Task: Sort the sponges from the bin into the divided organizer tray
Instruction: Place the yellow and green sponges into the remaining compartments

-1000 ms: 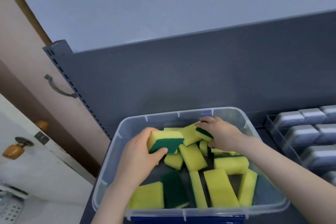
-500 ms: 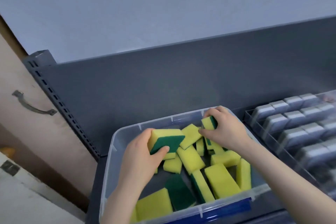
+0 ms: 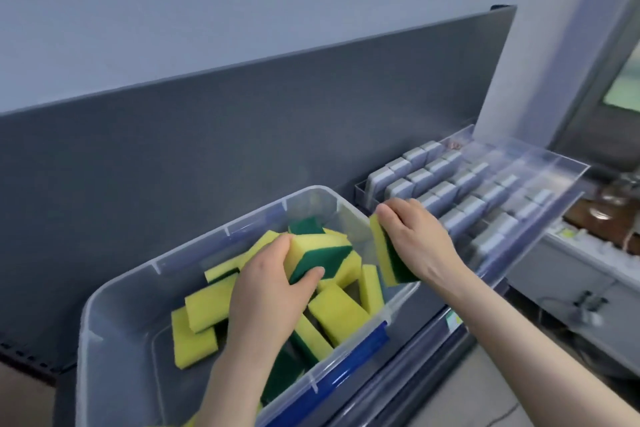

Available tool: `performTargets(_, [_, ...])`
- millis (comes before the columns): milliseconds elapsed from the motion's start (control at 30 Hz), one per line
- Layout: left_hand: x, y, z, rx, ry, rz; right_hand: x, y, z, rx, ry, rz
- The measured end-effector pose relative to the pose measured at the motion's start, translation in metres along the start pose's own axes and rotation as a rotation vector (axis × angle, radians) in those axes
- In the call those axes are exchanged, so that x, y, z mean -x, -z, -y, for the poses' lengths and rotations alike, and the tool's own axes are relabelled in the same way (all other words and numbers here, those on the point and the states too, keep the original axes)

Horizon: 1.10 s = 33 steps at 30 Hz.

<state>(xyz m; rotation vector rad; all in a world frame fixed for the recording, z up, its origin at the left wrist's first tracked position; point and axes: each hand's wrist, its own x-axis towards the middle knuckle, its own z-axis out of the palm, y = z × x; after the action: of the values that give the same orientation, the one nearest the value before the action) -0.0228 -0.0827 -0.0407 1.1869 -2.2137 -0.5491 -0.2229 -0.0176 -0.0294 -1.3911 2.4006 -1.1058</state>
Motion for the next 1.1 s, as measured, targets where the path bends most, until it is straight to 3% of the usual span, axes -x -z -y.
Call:
performTargets(400, [-0.034,-0.053,-0.084,0.019,-0.099,0.001,0.005,0.093,-0.089,-0.284,-0.058,-0.211])
performTargets(767, [-0.049,-0.149,-0.22,0.09,-0.132,-0.049,-0.009,0.212,-0.216,-0.334,-0.051,-0.221])
performTargets(1100, [-0.041,-0.225,-0.287,0.104,-0.066,-0.1,-0.027,0.255,-0.303,-0.359,-0.027,-0.216])
